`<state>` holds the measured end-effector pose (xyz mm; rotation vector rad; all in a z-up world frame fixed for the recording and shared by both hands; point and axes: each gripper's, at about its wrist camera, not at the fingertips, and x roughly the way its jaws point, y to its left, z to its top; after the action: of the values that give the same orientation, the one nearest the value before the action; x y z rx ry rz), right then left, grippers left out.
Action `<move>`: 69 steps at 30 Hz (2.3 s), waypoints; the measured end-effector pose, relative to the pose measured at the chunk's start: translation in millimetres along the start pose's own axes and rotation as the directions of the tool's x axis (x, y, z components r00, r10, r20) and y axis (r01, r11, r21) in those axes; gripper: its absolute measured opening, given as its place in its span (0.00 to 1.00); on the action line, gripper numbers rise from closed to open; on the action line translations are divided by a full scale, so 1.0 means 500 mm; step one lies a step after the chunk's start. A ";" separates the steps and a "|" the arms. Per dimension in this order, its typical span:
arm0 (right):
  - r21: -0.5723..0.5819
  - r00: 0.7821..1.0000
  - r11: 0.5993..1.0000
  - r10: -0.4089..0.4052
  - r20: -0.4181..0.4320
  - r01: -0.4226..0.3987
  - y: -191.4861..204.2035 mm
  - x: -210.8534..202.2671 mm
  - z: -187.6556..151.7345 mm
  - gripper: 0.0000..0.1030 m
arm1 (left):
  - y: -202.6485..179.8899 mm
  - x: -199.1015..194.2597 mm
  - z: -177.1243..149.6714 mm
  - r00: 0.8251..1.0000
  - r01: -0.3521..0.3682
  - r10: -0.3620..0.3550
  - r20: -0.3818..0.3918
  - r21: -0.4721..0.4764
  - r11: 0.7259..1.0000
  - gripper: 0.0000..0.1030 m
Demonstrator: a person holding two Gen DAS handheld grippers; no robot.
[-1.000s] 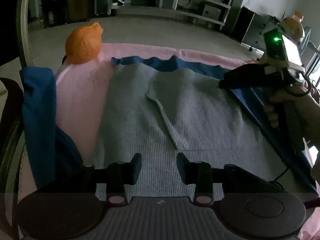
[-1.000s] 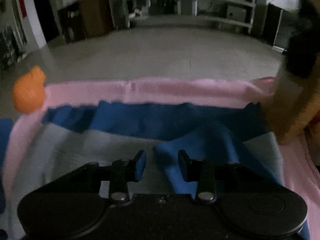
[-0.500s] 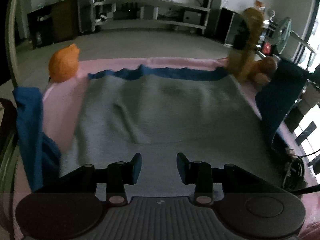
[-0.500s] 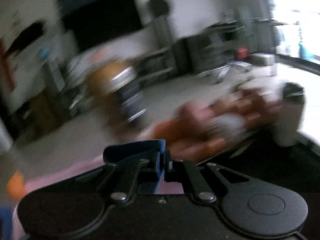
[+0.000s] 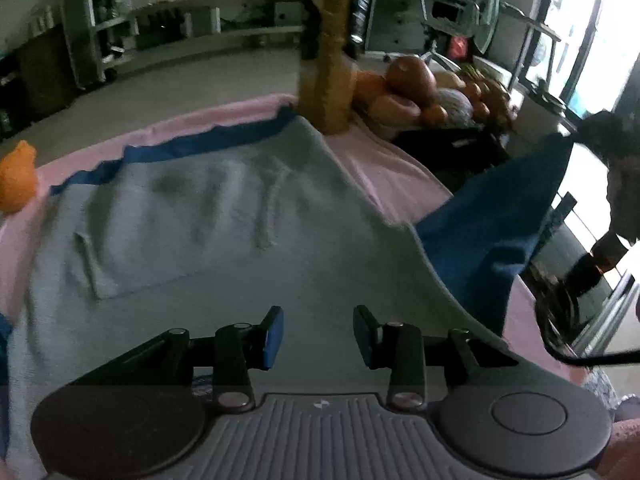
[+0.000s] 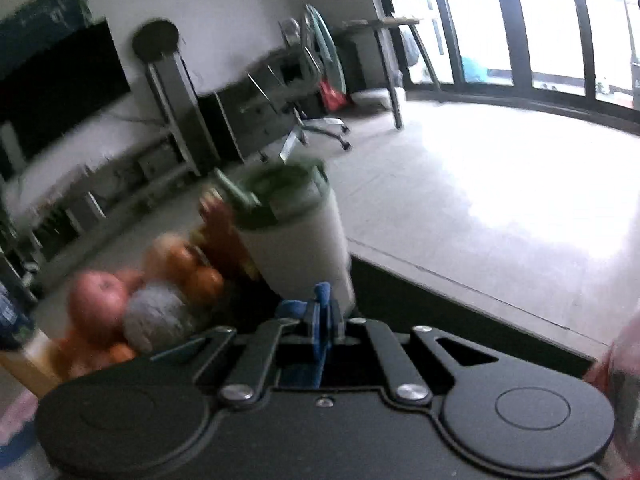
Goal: Fold clothes
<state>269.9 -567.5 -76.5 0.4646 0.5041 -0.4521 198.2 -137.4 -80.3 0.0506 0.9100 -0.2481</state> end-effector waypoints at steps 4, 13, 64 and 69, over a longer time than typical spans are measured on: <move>-0.053 0.999 0.998 -0.040 0.029 0.041 0.007 0.014 0.006 0.05 | -0.017 0.006 -0.015 0.999 0.018 -0.018 -0.037 0.004 1.000 0.35; -0.052 0.990 0.996 -0.076 -0.123 0.070 -0.003 0.061 -0.008 0.32 | -0.047 0.011 -0.054 0.992 0.077 -0.076 -0.100 0.007 0.997 0.36; -0.177 0.790 0.859 0.336 -0.514 -0.480 0.418 -0.274 -0.355 0.15 | 0.517 -0.237 -0.192 0.920 -0.371 0.387 -0.067 -0.471 0.801 0.35; -0.163 0.669 0.697 0.555 -0.495 -0.699 0.582 -0.335 -0.325 0.26 | 0.634 -0.239 -0.084 0.900 -0.391 0.434 -0.041 -0.517 0.762 0.43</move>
<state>231.1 -200.4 -21.8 0.3664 0.7698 0.4417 169.6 199.0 -31.6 -0.2549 0.8347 0.4148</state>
